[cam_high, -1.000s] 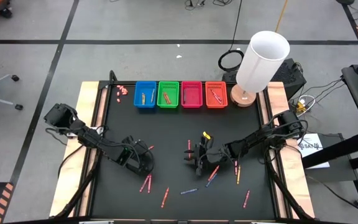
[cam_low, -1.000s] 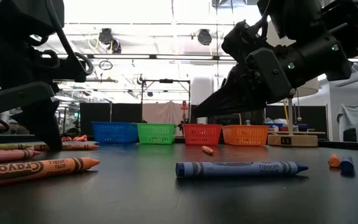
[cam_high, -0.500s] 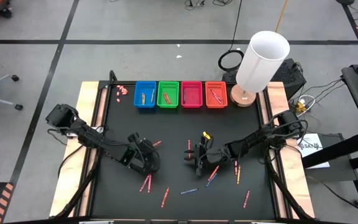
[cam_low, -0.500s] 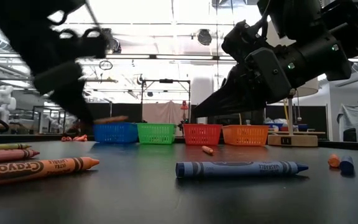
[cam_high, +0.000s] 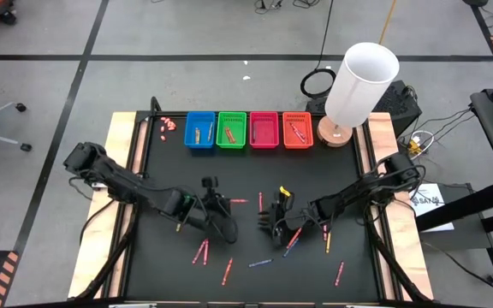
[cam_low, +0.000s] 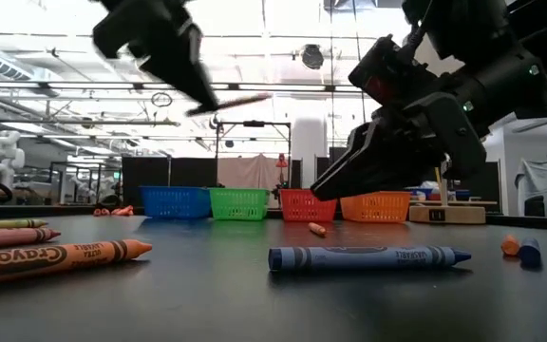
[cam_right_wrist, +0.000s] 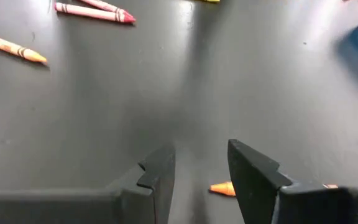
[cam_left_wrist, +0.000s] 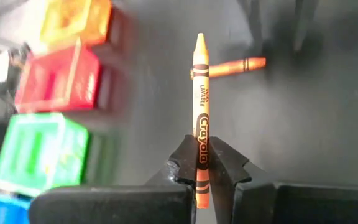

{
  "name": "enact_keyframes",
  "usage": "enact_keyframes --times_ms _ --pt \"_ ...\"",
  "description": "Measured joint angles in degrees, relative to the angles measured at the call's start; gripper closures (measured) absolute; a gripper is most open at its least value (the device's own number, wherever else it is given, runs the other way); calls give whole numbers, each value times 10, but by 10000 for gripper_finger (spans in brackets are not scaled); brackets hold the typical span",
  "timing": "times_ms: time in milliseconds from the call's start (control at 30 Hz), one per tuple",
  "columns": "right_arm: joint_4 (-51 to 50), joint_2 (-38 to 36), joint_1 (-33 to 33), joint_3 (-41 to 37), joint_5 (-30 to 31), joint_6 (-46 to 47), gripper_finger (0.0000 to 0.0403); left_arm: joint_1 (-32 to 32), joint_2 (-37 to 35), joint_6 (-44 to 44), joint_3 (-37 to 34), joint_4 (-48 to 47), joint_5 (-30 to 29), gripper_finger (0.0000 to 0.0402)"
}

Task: Sort crayons
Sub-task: Put the orange crayon into the green bin

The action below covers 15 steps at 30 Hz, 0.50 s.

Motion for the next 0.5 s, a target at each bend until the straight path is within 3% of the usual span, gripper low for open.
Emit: enact_keyframes --times_ms 333,500 --pt "-178 -92 6 0 6 -1 269 1 -1 169 31 25 -29 384" --pt "-234 -137 35 0 39 -1 269 3 -1 249 31 28 -40 384"
